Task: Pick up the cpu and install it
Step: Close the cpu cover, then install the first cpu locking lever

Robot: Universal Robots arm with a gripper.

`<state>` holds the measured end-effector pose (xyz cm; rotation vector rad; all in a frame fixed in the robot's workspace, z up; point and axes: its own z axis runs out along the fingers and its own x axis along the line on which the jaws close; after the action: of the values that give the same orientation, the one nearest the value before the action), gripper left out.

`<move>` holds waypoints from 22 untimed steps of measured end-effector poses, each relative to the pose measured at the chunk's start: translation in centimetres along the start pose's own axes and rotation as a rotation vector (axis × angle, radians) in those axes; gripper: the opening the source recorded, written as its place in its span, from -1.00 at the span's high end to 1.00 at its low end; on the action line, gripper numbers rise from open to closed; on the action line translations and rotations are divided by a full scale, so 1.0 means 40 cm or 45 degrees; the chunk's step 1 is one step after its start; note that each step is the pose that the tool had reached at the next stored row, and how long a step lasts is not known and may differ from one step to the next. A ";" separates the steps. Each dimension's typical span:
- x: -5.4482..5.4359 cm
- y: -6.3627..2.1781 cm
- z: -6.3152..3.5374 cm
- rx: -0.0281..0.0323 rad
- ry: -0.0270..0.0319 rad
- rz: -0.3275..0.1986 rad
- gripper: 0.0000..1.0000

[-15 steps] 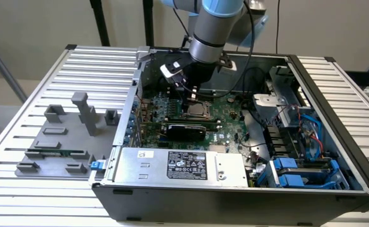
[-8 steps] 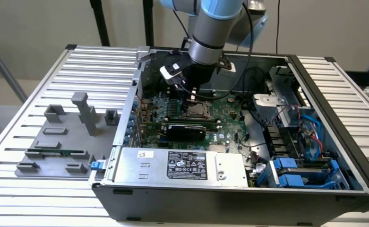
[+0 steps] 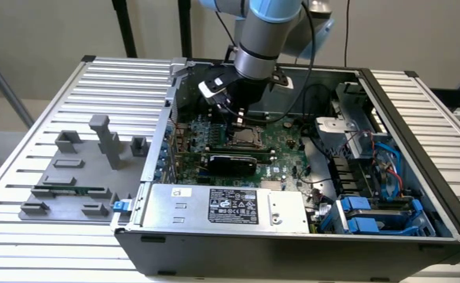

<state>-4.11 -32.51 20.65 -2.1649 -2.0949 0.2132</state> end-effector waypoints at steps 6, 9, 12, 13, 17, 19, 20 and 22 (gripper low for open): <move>-0.003 -0.020 -0.008 -0.0001 0.0001 0.000 0.79; -0.005 -0.030 -0.008 0.0001 0.0000 0.000 0.79; -0.005 -0.030 -0.008 0.0000 0.0000 0.000 0.79; -0.005 -0.030 -0.008 0.0000 0.0000 0.000 0.79; -0.005 -0.030 -0.008 0.0000 0.0000 0.000 0.79; -0.005 -0.030 -0.008 0.0000 0.0000 0.000 0.79; -0.005 -0.030 -0.008 0.0000 0.0000 0.000 0.79; -0.005 -0.030 -0.008 0.0000 0.0000 0.000 0.79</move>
<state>-5.21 -32.66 21.19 -2.1649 -2.0949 0.2131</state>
